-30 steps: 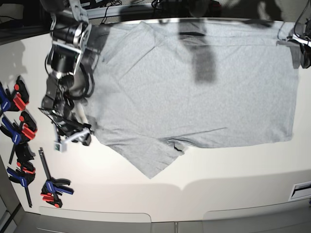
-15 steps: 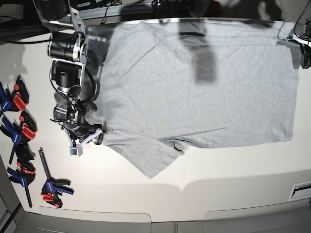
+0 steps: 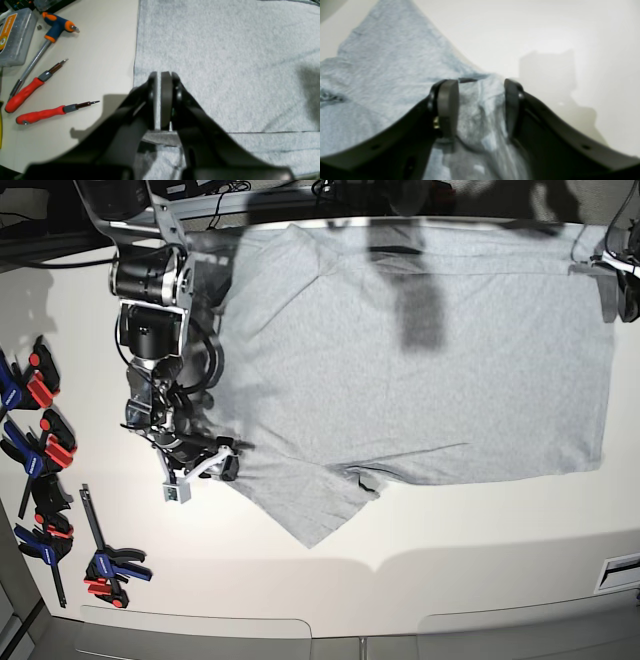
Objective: Fold the T-shirt properly
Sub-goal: 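Reach the right gripper to the hem corner and grasp it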
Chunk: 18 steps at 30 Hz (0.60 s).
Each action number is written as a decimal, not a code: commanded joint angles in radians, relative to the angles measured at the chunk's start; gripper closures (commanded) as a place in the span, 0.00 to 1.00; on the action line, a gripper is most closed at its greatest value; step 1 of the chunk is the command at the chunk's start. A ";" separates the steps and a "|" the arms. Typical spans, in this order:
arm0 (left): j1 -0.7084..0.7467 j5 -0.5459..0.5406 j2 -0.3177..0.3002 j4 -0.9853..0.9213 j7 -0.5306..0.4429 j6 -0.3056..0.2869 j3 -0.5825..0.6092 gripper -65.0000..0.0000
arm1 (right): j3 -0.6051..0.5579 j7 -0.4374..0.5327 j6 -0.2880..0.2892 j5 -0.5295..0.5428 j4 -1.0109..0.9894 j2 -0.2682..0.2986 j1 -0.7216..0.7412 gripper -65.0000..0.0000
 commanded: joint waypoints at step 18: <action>-0.565 -0.143 -0.229 -0.576 0.001 0.000 0.014 0.73 | -0.002 -0.007 0.015 -0.013 0.005 -0.002 0.016 1.00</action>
